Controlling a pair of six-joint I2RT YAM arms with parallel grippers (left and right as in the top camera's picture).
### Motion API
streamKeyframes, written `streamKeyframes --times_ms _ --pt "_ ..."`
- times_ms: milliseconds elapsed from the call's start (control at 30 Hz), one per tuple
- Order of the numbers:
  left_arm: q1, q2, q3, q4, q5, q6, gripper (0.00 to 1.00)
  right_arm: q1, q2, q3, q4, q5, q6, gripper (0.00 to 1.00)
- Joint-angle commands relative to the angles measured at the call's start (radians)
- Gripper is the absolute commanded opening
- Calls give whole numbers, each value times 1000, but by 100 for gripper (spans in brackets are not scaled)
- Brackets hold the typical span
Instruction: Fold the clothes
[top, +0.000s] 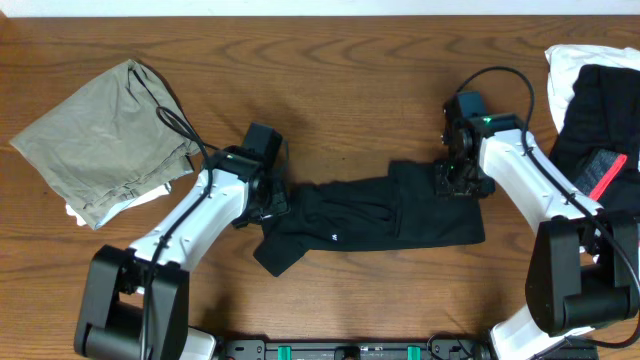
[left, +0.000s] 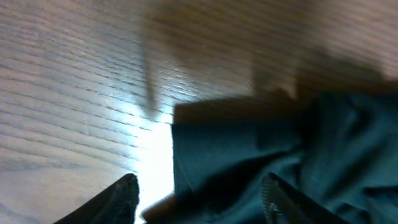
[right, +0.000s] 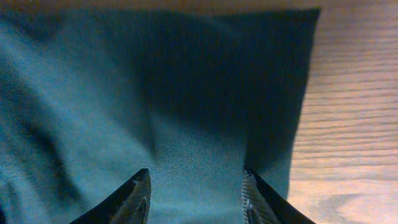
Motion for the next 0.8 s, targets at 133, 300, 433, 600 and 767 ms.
streamKeyframes --times_ms 133,300,433,600,767 --pt "39 40 -14 13 58 -4 58 3 -4 -94 94 -18 -14 43" --pt "39 40 -14 49 119 -1 58 3 -4 -160 176 -41 -14 42" --pt "39 40 -14 48 119 -1 58 3 -4 -191 201 -40 -15 42" --pt "39 40 -14 50 128 -5 59 3 -4 -212 220 -40 -15 43" --pt "39 40 -14 60 145 -5 59 3 -4 -212 218 -41 -15 45"
